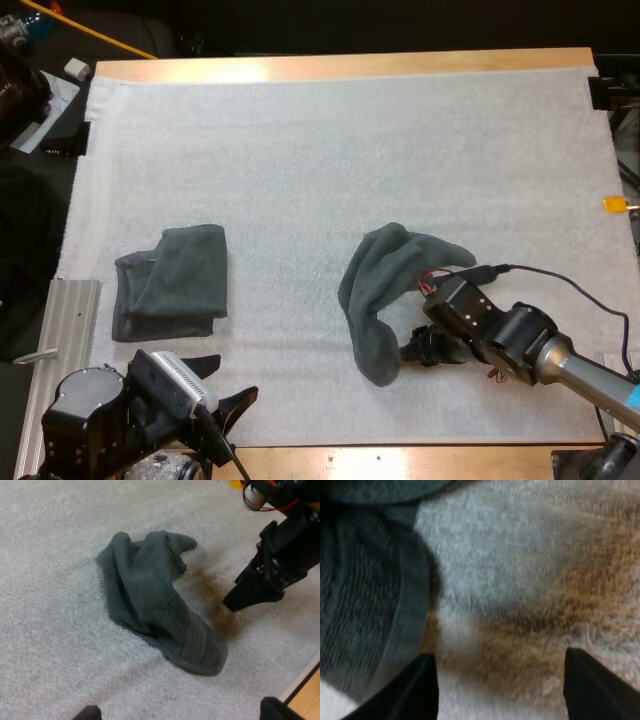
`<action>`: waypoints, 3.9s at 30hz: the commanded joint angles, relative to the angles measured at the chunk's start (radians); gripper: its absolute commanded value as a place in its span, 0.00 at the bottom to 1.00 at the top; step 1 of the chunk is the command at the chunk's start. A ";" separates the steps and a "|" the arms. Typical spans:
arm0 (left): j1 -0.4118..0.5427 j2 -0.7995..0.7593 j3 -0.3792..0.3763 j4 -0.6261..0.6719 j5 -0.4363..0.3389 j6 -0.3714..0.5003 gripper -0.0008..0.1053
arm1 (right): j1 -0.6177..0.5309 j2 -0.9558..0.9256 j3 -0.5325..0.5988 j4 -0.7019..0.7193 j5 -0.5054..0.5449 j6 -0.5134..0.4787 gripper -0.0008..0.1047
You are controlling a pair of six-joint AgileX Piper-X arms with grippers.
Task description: Pick towel from pile, fold and stack
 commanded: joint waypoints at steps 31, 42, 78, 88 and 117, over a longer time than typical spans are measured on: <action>-0.004 0.004 -0.005 0.023 0.008 -0.011 0.59 | -0.011 0.294 0.010 -0.402 -0.207 0.193 0.30; -0.005 0.005 -0.007 0.024 0.008 -0.011 0.59 | -0.009 0.232 -0.092 -0.425 -0.228 0.191 0.01; -0.006 0.003 -0.006 0.017 0.006 -0.014 0.59 | -0.003 0.215 -0.161 0.001 -0.078 0.093 0.48; -0.007 0.003 -0.006 0.028 0.011 -0.015 0.59 | 0.000 0.249 -0.120 -0.180 -0.111 0.166 0.49; -0.006 0.004 -0.006 0.033 0.011 -0.013 0.59 | -0.003 0.225 -0.138 -0.250 -0.136 0.240 0.01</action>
